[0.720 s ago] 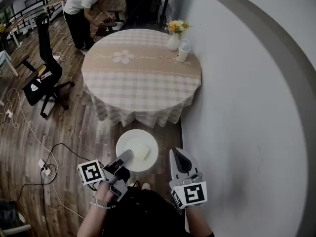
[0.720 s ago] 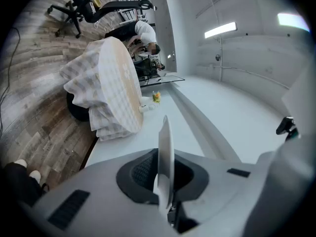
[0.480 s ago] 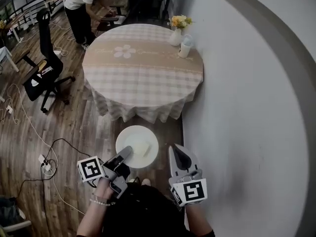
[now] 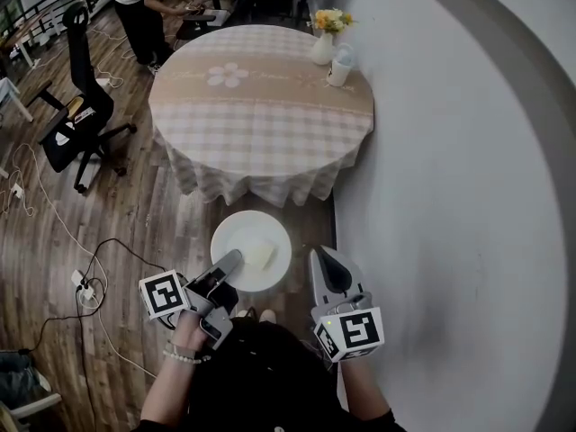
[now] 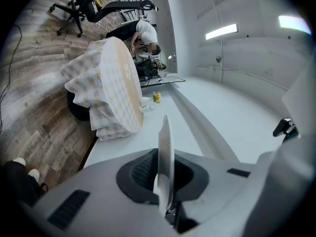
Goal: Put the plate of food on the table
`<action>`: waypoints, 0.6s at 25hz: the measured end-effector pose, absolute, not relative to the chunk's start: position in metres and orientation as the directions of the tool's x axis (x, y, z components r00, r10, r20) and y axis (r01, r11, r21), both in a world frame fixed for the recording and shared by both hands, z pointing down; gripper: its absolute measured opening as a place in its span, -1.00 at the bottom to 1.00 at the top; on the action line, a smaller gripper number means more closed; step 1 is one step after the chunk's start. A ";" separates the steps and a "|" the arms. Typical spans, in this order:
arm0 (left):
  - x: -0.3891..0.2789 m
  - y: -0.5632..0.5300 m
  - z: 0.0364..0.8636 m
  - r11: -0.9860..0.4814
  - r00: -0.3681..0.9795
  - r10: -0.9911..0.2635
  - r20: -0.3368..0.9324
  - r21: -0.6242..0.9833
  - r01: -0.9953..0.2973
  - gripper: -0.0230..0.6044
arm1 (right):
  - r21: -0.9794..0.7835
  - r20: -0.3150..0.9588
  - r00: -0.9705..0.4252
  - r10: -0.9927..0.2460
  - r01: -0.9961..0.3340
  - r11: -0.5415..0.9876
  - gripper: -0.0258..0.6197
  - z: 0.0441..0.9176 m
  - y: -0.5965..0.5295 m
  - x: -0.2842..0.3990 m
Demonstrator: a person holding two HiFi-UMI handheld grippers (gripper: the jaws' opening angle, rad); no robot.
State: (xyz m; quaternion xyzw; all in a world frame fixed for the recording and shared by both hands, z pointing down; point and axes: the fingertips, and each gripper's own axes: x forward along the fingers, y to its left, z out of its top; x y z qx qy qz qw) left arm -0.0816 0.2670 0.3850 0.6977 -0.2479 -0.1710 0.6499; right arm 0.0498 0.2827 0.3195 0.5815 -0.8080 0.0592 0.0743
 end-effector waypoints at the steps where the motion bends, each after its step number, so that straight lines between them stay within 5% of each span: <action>1: -0.082 0.268 0.385 -0.032 0.820 -0.566 0.083 0.992 -0.122 -0.89 | -0.046 0.202 -0.320 -0.926 -0.947 0.318 -0.92 0.324 0.282 0.050; 6: -0.082 0.267 0.380 -0.047 0.830 -0.554 0.056 0.994 -0.099 -0.89 | -0.339 0.228 -0.413 -0.882 -0.883 0.326 -0.90 0.346 0.280 0.041; 10: -0.081 0.266 0.378 -0.064 0.838 -0.544 0.040 0.994 -0.089 -0.89 | -0.570 0.186 -0.500 -0.846 -0.756 0.322 -0.62 0.356 0.279 0.031; 15: -0.084 0.268 0.374 -0.075 0.847 -0.531 0.017 0.995 -0.067 -0.89 | -0.677 0.169 -0.553 -0.816 -0.667 0.312 -0.56 0.363 0.282 0.015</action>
